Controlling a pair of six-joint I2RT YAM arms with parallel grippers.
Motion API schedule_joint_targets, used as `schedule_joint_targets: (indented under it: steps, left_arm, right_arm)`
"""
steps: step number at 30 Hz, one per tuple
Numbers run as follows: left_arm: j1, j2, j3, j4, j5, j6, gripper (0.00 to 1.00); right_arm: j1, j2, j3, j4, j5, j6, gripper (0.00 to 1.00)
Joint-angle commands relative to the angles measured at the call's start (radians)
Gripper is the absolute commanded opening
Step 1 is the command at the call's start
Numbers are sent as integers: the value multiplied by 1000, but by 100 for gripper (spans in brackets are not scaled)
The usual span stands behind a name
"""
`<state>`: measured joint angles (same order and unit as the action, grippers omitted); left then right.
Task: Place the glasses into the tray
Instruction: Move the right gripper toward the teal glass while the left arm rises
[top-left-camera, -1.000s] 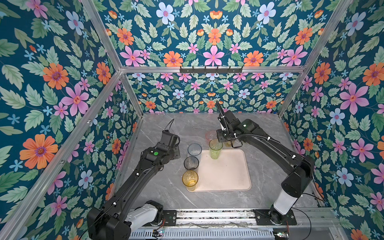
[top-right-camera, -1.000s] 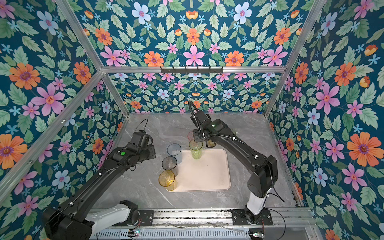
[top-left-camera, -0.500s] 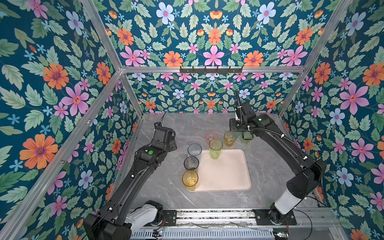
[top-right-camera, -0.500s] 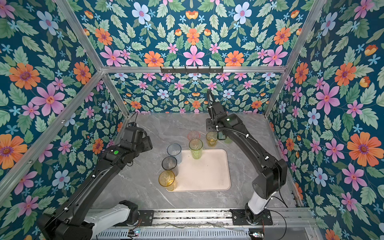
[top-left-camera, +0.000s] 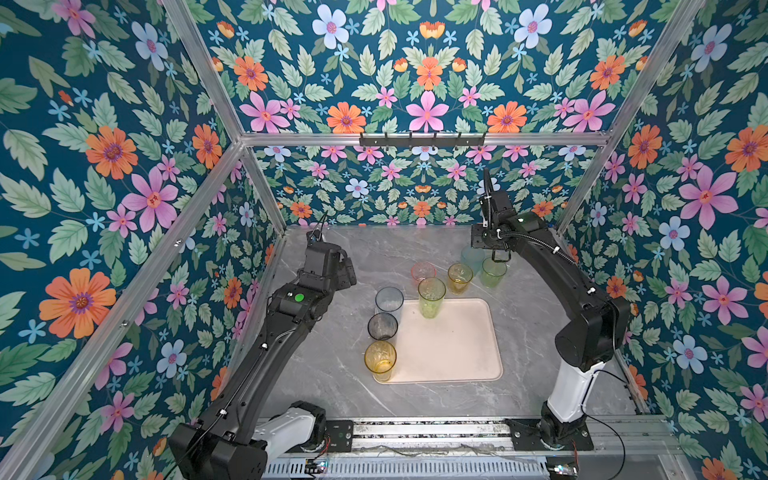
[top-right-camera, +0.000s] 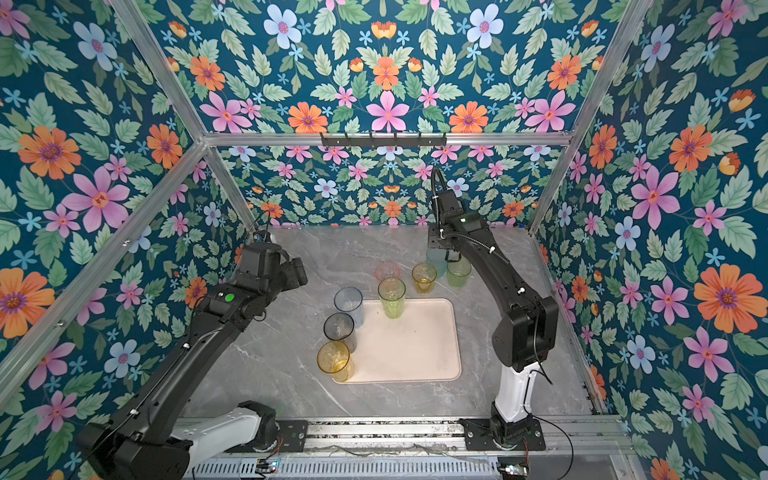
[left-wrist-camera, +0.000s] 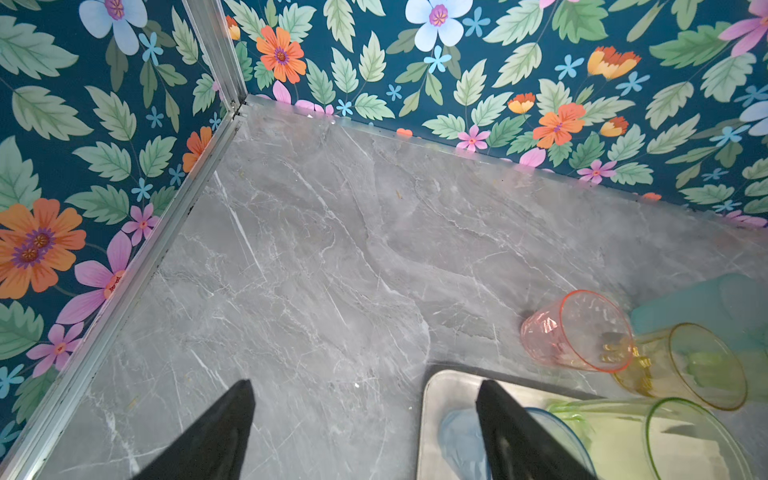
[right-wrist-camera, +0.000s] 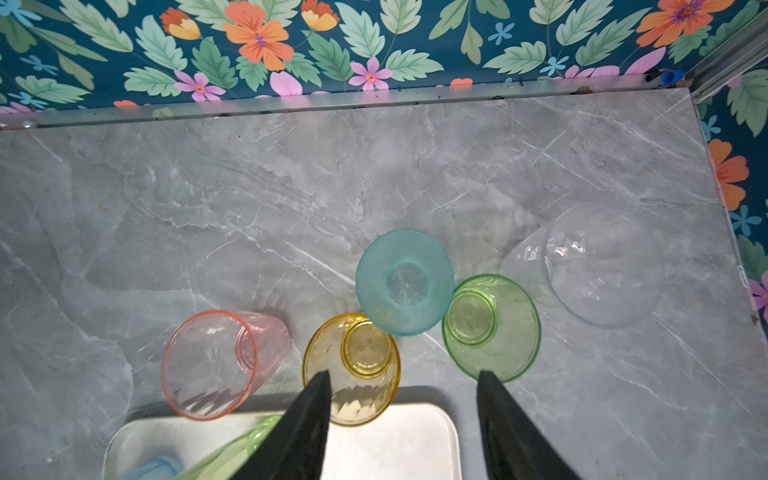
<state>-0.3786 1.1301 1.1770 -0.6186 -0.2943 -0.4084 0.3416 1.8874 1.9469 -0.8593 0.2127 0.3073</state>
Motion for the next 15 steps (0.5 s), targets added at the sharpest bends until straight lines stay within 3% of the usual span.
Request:
schedule_joint_targets:
  steps: [1,5,15]
  left_arm:
    - [4,-13,-14,35,-43,53,91]
    - [7,-9,-26,47,-99,84,99]
    - [38,22,-55,98,-142,139,99]
  right_arm:
    - [-10,44,43,-11,12,-11,58]
    - [-23,113,103,-43,5,-9,58]
    - [-55,259,231,-119,-48,13,57]
